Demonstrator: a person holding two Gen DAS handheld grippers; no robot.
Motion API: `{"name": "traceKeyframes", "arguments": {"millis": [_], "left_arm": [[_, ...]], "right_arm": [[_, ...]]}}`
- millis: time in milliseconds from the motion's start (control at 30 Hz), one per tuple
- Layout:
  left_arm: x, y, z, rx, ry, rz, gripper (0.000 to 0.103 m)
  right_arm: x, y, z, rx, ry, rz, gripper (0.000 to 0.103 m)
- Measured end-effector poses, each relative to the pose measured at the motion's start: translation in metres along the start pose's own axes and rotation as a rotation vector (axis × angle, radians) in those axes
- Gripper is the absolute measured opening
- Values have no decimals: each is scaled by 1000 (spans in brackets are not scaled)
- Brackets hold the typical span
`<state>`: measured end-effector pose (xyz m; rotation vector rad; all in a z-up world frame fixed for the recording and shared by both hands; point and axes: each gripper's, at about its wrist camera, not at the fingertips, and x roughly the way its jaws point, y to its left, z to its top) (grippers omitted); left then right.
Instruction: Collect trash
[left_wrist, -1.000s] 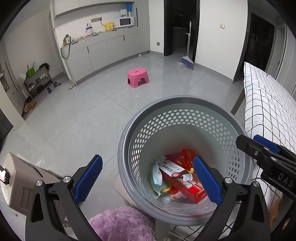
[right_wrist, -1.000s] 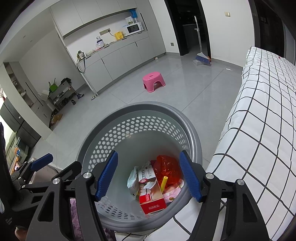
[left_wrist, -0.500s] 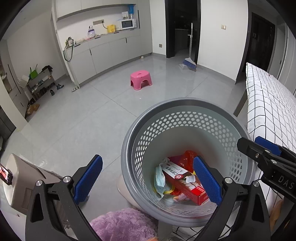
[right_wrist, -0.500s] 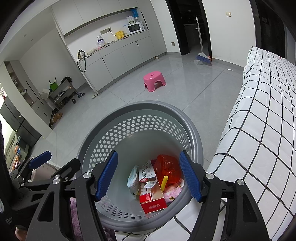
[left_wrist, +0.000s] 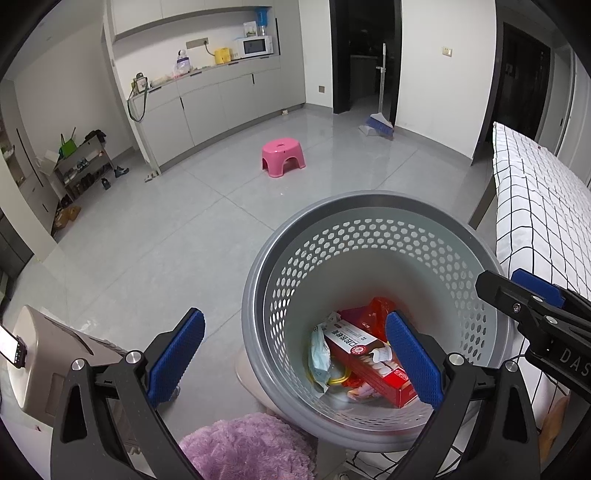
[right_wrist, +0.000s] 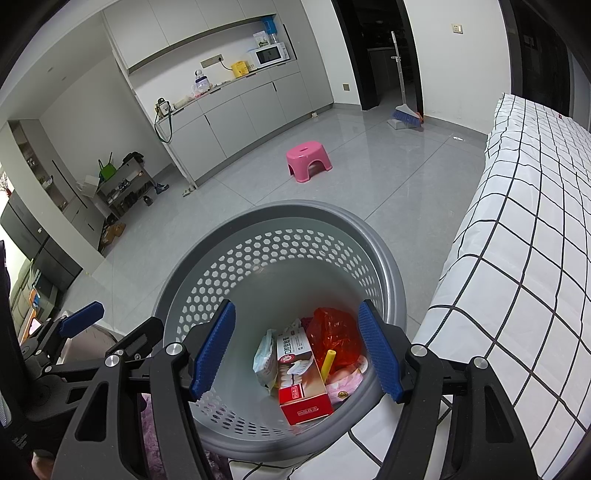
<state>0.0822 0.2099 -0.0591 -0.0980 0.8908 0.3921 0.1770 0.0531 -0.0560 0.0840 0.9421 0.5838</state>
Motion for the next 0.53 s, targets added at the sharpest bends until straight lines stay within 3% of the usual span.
{"name": "traceKeyframes", "arguments": {"millis": [533], "left_arm": [[-1,4,-1,-9,4,-3,97]], "right_arm": [[0,0,0,-2,0,0,66]]}}
